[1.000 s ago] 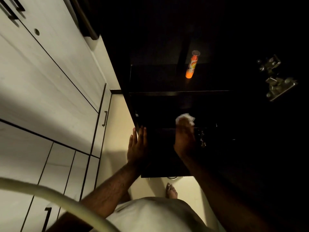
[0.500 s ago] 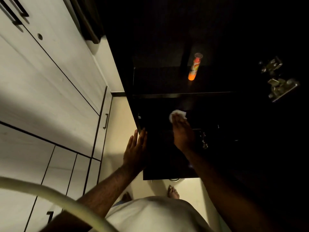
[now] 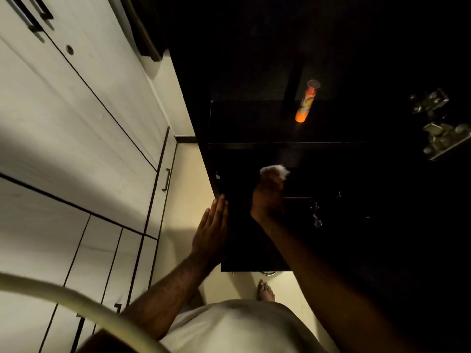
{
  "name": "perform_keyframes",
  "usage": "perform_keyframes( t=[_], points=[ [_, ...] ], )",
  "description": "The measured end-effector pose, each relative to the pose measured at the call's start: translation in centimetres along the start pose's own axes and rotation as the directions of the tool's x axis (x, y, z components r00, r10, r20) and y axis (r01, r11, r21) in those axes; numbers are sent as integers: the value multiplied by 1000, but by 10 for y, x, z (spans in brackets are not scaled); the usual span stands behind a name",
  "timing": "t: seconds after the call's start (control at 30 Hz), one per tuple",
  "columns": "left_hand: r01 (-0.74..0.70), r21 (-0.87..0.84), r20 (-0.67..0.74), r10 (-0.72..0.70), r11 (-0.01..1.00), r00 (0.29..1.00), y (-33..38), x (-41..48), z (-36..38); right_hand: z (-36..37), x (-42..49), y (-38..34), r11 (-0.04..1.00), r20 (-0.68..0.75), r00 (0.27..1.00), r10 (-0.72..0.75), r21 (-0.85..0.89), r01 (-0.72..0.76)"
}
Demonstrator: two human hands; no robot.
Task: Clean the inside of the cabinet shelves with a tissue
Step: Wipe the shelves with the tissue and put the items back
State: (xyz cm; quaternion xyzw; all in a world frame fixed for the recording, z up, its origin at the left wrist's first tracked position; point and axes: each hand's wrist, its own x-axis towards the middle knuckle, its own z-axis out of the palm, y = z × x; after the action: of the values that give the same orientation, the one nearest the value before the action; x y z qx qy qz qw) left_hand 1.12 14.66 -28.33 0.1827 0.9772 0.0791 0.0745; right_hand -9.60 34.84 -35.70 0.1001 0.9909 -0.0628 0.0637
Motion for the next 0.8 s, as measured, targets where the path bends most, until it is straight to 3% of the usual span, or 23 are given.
perform_keyframes(
  t=[0.07,0.13,0.17,0.27,0.37,0.47,0.57,0.73,0.8],
  points=[
    [-9,8,-5,9,1000,1000,-1,0,-1,82,42,-8,987,5,987,-159,-11,159],
    [-34,-8,-11,34,999,999,-2,-1,-4,101,44,-33,959,12,959,-283,41,282],
    [-49,-16,-10,49,999,999,-4,-1,-5,72,23,-47,955,39,956,-292,56,290],
    [-68,-37,-18,68,997,998,-4,0,-10,-39,-35,-50,877,-93,877,-472,52,478],
    [-83,-65,-54,79,994,995,-4,4,-11,-61,-49,7,940,-201,919,-338,-34,339],
    [-92,-58,-41,90,994,995,-6,3,-8,-67,-50,74,993,-167,984,-66,-107,49],
    [-96,-69,-15,95,993,995,-8,0,-5,-69,-47,114,973,-132,990,43,-220,-71],
    [-103,-61,-30,102,993,994,-7,-4,-10,-71,-42,67,964,-15,968,251,-86,-251],
    [-85,-54,-22,84,995,996,-6,-4,-8,-68,-53,26,987,-60,989,136,-83,-140]
  ],
)
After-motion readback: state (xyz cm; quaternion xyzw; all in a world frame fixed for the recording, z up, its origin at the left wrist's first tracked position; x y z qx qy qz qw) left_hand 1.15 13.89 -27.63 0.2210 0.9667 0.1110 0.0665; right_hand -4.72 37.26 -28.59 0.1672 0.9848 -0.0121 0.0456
